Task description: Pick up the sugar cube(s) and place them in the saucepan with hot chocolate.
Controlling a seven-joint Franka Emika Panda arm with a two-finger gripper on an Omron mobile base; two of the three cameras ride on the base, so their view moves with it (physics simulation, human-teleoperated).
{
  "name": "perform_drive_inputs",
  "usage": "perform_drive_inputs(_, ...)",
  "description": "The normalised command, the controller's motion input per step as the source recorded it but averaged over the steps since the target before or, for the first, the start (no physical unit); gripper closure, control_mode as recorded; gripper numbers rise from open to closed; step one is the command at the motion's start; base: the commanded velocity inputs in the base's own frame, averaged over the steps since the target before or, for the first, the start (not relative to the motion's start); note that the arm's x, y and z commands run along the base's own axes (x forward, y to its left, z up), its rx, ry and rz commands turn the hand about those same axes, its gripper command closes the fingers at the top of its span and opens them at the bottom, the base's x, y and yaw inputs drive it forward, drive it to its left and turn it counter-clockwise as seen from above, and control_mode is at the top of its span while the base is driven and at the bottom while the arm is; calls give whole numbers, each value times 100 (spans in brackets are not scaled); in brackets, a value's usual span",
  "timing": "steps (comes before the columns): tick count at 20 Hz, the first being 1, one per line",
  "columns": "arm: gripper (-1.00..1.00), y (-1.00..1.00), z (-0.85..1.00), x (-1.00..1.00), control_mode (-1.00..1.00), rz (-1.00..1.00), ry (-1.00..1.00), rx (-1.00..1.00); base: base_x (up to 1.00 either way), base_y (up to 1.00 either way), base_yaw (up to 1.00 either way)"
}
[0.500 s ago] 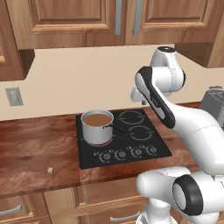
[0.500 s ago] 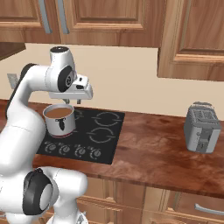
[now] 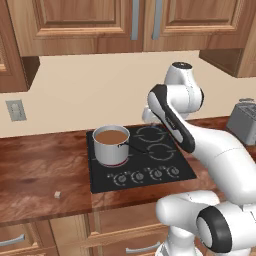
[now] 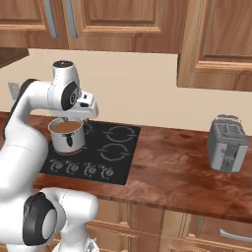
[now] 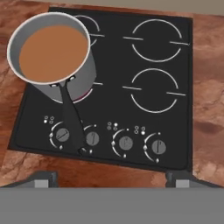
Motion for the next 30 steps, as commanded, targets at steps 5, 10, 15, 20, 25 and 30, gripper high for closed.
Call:
perform_drive_inputs(5,-100,65,-11,-6,-100,3,0,0,0,0,0)
perform_drive_inputs(10,-100,91,-2,-11,-100,10,0,-3,0,0,0)
perform_drive_inputs(15,-100,86,-4,-12,-100,14,0,-5,0,0,0)
perform_drive_inputs(20,-100,100,-23,-11,-100,18,5,-6,0,0,0)
perform_drive_inputs(25,-100,99,-32,-9,-100,17,8,-10,0,0,0)
perform_drive_inputs(30,-100,92,-31,-4,-100,18,13,-1,0,0,0)
